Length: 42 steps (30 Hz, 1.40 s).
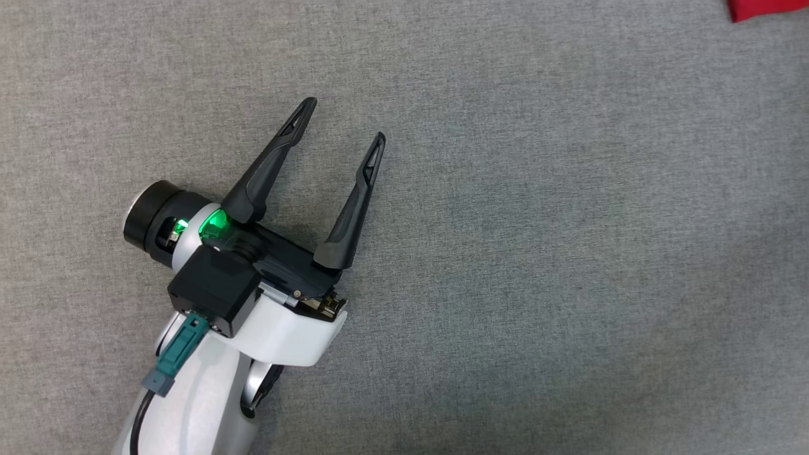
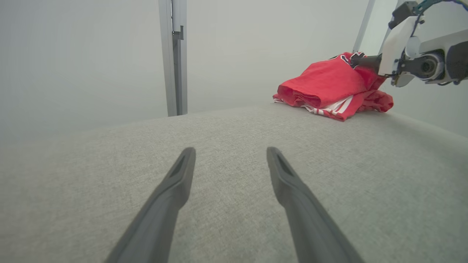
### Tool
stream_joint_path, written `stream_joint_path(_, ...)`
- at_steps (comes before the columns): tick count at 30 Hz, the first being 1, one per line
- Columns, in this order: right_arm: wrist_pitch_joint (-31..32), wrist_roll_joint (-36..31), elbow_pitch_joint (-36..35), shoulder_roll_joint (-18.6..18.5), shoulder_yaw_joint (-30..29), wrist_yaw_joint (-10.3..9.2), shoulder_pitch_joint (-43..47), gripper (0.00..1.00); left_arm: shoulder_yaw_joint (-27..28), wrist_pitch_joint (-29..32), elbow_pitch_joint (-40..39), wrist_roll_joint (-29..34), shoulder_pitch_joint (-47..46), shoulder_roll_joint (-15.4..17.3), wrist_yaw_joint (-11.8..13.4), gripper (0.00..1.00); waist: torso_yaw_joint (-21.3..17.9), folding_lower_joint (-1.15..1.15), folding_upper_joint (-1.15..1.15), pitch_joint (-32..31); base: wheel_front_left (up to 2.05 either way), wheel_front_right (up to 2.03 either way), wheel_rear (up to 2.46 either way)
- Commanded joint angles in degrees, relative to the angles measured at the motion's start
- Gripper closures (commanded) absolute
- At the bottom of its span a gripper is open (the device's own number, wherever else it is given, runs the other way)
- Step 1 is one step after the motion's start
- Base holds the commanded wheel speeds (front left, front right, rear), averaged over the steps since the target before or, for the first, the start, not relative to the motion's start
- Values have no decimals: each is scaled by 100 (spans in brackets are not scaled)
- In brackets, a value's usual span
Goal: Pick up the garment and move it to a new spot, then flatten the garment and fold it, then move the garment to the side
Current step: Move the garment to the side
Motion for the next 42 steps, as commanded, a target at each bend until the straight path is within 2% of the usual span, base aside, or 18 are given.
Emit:
stream_joint_path(1,-36,-130,11,-142,-72,-1,-146,0,24,30,80,-18,-67,78,-2,0,28,0,0,35,0,0,0)
stream_joint_path(5,-36,-695,-66,-306,-415,-1,-176,0,9,14,100,-24,-67,73,40,0,47,0,0,53,0,0,0)
stream_joint_path(7,-36,-1248,-302,-314,-860,-1,-128,0,3,-10,131,-49,-70,64,67,0,46,0,0,17,0,0,0)
stream_joint_path(12,-35,-1868,-979,332,-1492,-1,258,0,11,-49,181,-120,-40,28,105,0,23,0,0,-164,0,0,0)
stream_joint_path(16,-35,-2004,-1470,922,-1666,-1,678,0,15,-85,265,-192,10,-22,131,0,47,0,0,-388,0,0,0)
stream_joint_path(17,-35,-2004,-1470,922,-1666,-1,678,0,15,-85,265,-192,10,-22,131,0,47,0,0,-388,0,0,0)
stream_joint_path(22,-35,-1866,-1951,1421,-1469,-1,1209,0,117,-120,440,-334,125,-114,289,0,122,0,0,-754,0,0,0)
stream_joint_path(27,-35,-1615,-2379,1760,-1060,-1,1877,0,328,-138,637,-730,340,-230,487,0,187,0,0,-1200,0,0,0)
stream_joint_path(34,-34,-1233,-2908,1986,-434,-1,2853,0,532,-156,868,-1104,614,-314,707,0,277,0,0,-1804,0,0,0)
stream_joint_path(42,-35,-1090,-3771,2073,-201,-1,3960,0,787,-163,950,-1182,902,-346,818,0,390,0,0,-2428,0,0,0)
